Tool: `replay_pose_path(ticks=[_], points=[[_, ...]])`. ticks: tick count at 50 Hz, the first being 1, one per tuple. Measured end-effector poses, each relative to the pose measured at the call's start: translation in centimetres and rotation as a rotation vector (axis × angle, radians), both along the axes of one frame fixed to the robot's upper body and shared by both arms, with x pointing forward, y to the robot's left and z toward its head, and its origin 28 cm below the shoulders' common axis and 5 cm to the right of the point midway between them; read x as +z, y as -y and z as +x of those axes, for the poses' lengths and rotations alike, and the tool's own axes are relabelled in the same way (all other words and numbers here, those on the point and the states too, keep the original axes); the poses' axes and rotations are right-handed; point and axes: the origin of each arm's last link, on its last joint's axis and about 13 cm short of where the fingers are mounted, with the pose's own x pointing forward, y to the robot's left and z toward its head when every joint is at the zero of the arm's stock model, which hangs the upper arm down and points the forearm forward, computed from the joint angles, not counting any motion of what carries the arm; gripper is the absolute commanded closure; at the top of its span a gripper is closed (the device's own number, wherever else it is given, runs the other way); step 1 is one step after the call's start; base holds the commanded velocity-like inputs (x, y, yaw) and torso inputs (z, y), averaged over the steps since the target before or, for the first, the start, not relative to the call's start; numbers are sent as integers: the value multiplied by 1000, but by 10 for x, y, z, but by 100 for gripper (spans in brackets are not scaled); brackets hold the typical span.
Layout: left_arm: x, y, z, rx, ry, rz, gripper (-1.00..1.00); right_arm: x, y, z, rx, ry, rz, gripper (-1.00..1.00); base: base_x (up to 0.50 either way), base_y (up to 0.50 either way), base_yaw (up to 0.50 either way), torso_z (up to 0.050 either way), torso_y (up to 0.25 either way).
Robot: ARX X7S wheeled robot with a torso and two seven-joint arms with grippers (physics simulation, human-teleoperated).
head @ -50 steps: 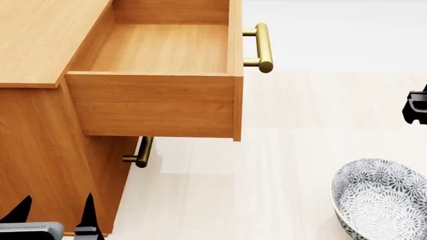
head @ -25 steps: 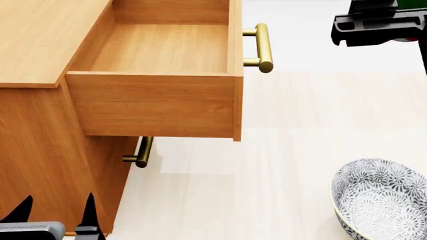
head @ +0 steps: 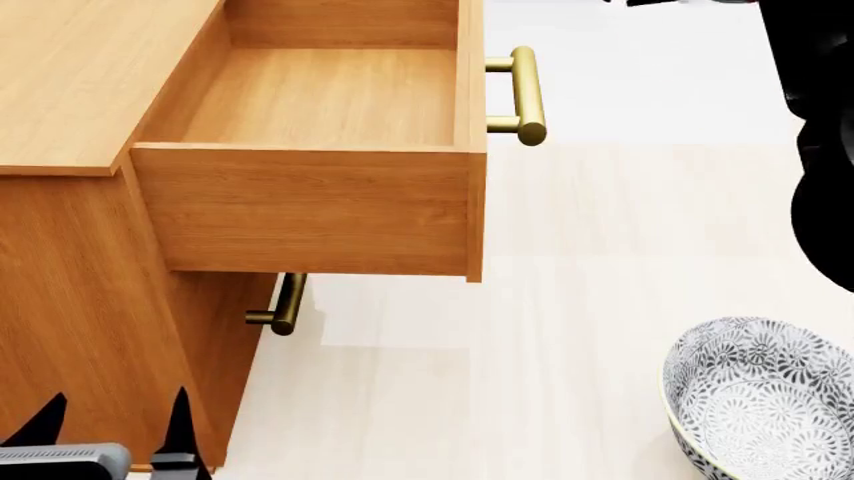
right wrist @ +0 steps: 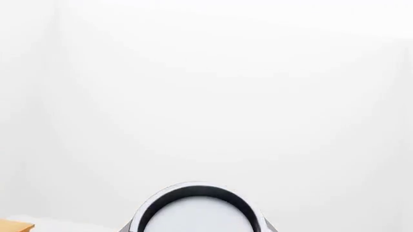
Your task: Put the ketchup in the top drawer of the cabinet.
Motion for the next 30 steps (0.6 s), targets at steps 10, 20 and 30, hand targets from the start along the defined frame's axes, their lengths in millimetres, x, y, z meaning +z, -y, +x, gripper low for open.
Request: replay_pose_path(ticks=[10, 20, 30], points=[[-1, 0, 1, 0, -2, -1, -100, 11, -6, 8, 4, 18, -7, 100, 0, 0, 0, 0, 0], [-2, 0, 2, 1, -5, -3, -100, 20, -13, 20, 21, 27, 0, 100, 0, 0, 0, 0, 0], [-2, -1, 2, 3, -6, -5, -100, 30, -25, 36, 56, 23, 6, 100, 0, 0, 0, 0, 0]])
